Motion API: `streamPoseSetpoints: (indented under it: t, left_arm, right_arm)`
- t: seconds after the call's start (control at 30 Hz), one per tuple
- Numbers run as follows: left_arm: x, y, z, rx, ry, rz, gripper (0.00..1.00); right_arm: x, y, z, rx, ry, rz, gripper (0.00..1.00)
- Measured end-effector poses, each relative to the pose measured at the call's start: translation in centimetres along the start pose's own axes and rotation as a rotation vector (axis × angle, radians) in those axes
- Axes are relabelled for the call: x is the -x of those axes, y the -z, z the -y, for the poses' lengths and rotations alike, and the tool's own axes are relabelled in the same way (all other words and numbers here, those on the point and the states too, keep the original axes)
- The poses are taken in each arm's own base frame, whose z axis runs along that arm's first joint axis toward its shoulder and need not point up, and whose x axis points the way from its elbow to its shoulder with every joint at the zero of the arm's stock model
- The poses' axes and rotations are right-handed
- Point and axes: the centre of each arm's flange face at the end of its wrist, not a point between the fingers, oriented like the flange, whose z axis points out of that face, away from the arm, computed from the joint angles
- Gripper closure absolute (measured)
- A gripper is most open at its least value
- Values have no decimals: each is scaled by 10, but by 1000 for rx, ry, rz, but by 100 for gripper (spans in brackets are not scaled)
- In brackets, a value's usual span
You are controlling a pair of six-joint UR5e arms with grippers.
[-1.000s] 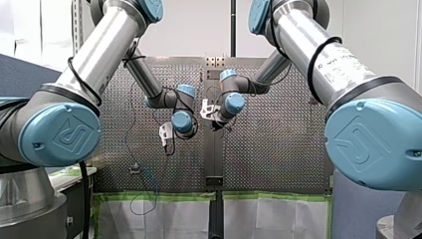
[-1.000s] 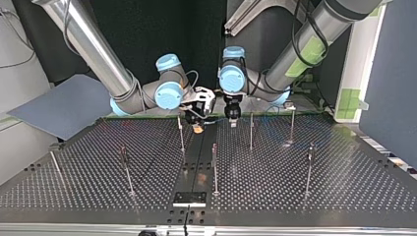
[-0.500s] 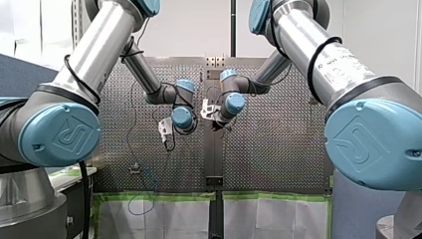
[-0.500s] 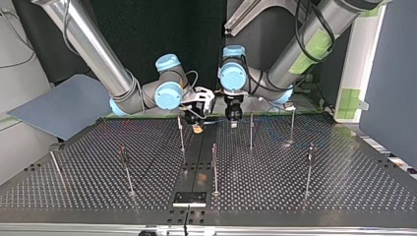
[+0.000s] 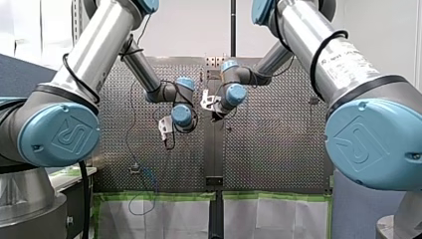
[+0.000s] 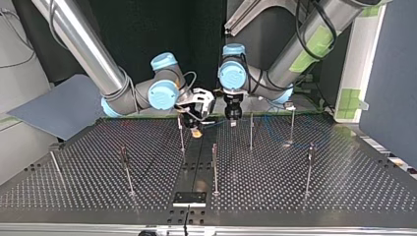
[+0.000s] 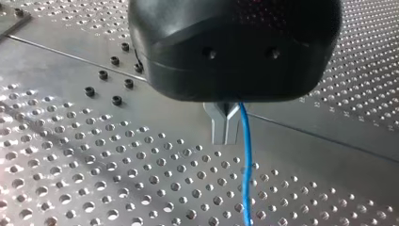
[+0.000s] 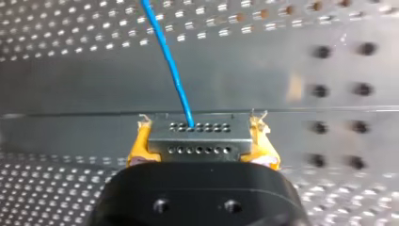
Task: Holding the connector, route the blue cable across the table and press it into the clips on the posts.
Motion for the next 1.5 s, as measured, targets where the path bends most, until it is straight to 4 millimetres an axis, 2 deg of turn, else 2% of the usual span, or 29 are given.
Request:
streamPoseSetpoints:
  t: [0.23,0.63,1.03,1.27,1.5]
  left_arm:
    - [23,11,7,-10,-4,13,98]
    - [76,36,15,0,2,60,98]
    - [133,60,23,-17,29,136,98]
    - [178,74,31,-40,40,192,98]
    - [225,86,34,-74,72,268,98]
  right_arm:
    - [-32,21,7,-6,-8,-23,100]
    - [-90,68,19,-10,-15,-39,100]
    - [-138,116,26,-10,-38,-57,100]
    - [-155,131,27,-11,-42,-75,100]
    - [-158,128,15,7,-57,-73,100]
